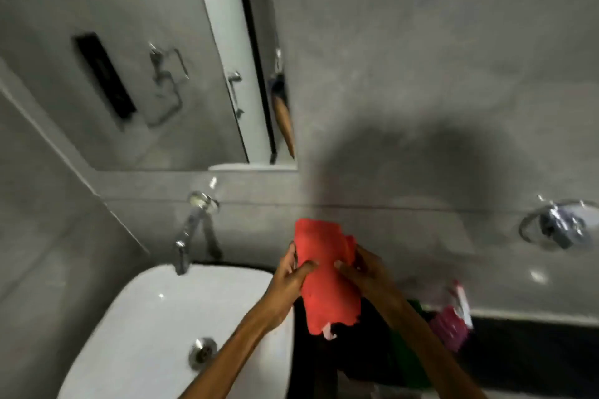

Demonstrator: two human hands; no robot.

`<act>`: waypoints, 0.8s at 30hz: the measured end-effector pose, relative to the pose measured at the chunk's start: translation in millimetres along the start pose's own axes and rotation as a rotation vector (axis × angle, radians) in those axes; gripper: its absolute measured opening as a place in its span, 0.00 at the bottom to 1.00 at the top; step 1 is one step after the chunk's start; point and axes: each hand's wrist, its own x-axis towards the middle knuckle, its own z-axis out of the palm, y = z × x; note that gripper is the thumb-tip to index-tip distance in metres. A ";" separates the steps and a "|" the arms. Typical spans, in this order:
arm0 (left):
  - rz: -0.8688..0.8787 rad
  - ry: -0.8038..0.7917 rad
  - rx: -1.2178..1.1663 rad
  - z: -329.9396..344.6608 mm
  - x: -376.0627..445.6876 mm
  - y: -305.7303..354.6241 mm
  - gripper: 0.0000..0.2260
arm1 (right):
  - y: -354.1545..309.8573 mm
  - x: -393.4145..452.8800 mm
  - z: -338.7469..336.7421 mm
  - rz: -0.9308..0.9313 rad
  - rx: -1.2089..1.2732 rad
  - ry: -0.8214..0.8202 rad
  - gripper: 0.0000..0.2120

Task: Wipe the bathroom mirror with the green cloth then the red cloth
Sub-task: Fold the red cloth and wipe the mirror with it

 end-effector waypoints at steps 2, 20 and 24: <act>0.193 0.018 0.100 -28.3 -4.7 78.7 0.18 | -72.6 19.6 28.3 -0.169 -0.016 0.011 0.17; 1.216 0.346 0.291 -141.5 28.5 479.0 0.25 | -443.7 136.5 205.1 -1.115 -0.119 0.852 0.36; 1.180 0.380 0.255 -135.9 30.6 466.1 0.21 | -435.7 149.8 206.5 -1.120 -0.091 1.215 0.18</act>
